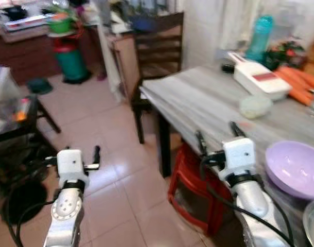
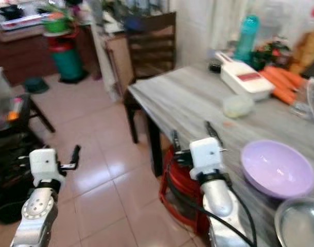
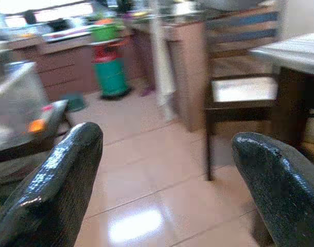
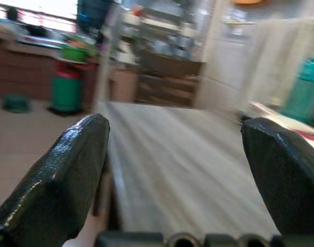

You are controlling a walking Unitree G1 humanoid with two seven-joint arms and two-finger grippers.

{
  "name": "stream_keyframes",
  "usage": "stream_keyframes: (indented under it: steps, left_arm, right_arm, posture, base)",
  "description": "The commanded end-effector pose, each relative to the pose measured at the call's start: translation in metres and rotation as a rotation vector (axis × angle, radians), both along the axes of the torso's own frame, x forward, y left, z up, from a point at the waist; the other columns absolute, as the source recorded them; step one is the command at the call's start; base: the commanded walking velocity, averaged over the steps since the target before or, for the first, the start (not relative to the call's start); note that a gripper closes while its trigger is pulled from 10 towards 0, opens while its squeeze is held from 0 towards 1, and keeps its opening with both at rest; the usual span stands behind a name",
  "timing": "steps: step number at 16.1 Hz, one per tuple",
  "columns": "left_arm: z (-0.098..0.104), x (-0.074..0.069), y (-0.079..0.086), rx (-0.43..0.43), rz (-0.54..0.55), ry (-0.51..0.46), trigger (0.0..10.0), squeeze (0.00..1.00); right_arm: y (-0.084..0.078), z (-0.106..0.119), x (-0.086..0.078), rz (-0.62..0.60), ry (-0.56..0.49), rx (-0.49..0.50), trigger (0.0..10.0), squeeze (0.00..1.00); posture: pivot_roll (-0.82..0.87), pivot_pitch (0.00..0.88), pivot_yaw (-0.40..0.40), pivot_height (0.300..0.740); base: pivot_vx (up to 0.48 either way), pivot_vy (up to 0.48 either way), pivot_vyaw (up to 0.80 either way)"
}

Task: Setting the table

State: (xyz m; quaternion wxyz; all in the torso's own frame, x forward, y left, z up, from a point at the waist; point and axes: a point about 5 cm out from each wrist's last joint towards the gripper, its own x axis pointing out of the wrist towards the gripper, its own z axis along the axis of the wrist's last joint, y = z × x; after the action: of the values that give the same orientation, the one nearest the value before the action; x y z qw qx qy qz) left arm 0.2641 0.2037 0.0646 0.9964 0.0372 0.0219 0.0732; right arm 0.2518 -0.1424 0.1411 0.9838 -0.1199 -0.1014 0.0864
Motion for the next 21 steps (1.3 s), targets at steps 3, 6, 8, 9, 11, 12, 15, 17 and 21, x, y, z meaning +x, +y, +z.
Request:
stream_keyframes:
  steps: [3,6,8,9,11,12,15,17,21]
  left_arm:
    - [-0.008,-0.002,-0.002,0.002,0.005,0.034,10.0,0.00]
    - [-0.016,-0.006,0.004,0.030,0.056,0.051,10.0,0.00]
    - [-0.022,-0.007,0.006,0.022,0.061,0.076,10.0,0.00]
    - [-0.024,-0.006,0.007,0.021,0.066,0.091,10.0,0.00]
    - [-0.033,-0.006,0.008,-0.005,0.048,0.131,10.0,0.00]
    - [-0.041,-0.007,0.008,0.004,0.042,0.162,10.0,0.00]
    - [-0.061,-0.013,0.005,-0.019,0.027,0.246,10.0,0.00]
    - [-0.068,-0.015,0.000,-0.026,-0.002,0.273,10.0,0.00]
    - [-0.084,-0.020,-0.008,-0.035,-0.067,0.345,10.0,0.00]
  right_arm:
    - [-0.002,-0.006,0.000,0.003,0.034,0.022,10.0,0.00]
    - [0.000,-0.015,0.004,0.030,0.071,0.044,10.0,0.00]
    - [0.000,-0.016,0.011,0.035,0.083,0.070,10.0,0.00]
    - [0.000,-0.018,0.014,0.037,0.094,0.072,10.0,0.00]
    - [-0.003,-0.031,0.020,0.004,0.151,0.109,10.0,0.00]
    - [-0.006,-0.040,0.022,-0.015,0.187,0.118,10.0,0.00]
    - [-0.015,-0.059,0.032,-0.061,0.246,0.125,10.0,0.00]
    - [-0.021,-0.064,0.036,-0.102,0.262,0.141,10.0,0.00]
    - [-0.020,-0.080,0.038,-0.127,0.298,0.150,10.0,0.00]
  posture:
    - [-0.07,0.000,0.101,0.740]
    - [-0.04,0.000,0.084,0.740]
    - [-0.02,0.000,0.077,0.740]
    - [-0.02,0.000,0.073,0.740]
    - [-0.02,0.000,0.059,0.740]
    - [-0.02,0.000,0.050,0.740]
    - [-0.01,0.000,0.027,0.740]
    - [-0.01,0.000,0.025,0.740]
    - [0.00,0.000,0.007,0.740]
  base:
    - [0.000,0.000,0.80]
    - [0.000,0.000,0.80]
    - [0.000,0.000,0.80]
    - [0.000,0.000,0.80]
    - [0.000,0.000,0.00]
    - [0.000,0.000,0.00]
    - [0.000,0.000,0.00]
    - [0.000,0.000,0.00]
    - [0.000,0.000,0.00]
